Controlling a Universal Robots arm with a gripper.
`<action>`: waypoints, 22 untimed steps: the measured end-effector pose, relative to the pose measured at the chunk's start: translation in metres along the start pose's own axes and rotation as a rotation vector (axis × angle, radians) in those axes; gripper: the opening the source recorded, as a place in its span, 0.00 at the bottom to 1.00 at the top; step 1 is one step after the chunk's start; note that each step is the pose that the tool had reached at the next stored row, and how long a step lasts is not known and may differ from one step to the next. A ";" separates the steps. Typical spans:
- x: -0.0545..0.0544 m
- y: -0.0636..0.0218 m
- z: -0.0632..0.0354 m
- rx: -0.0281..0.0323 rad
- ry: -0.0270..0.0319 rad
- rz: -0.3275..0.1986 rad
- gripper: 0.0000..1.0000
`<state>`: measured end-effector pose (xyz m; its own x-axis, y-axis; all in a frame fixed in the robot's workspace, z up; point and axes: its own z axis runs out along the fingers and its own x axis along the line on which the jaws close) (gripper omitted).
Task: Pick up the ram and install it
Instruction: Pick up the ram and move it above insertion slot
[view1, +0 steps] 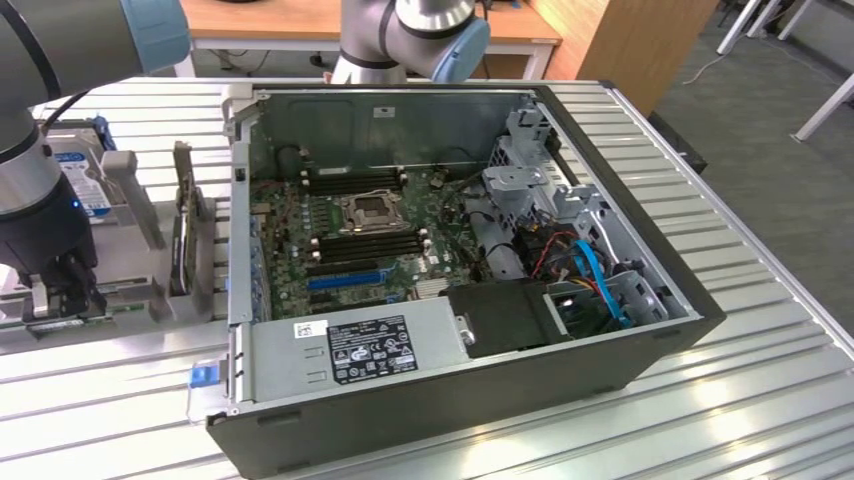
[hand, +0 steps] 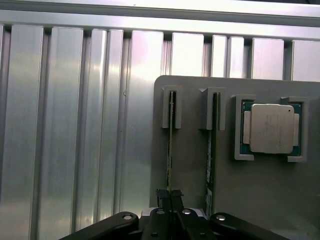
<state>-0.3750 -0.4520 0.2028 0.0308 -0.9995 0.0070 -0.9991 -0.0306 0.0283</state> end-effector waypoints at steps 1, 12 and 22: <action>0.000 0.0000 0.0000 -0.0001 -0.0001 0.000 0.12; 0.000 0.0000 -0.0006 0.0001 -0.0003 0.000 0.12; 0.000 0.0002 -0.0043 0.0000 -0.0002 0.000 0.12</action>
<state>-0.3750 -0.4519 0.2071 0.0308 -0.9995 0.0068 -0.9991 -0.0306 0.0284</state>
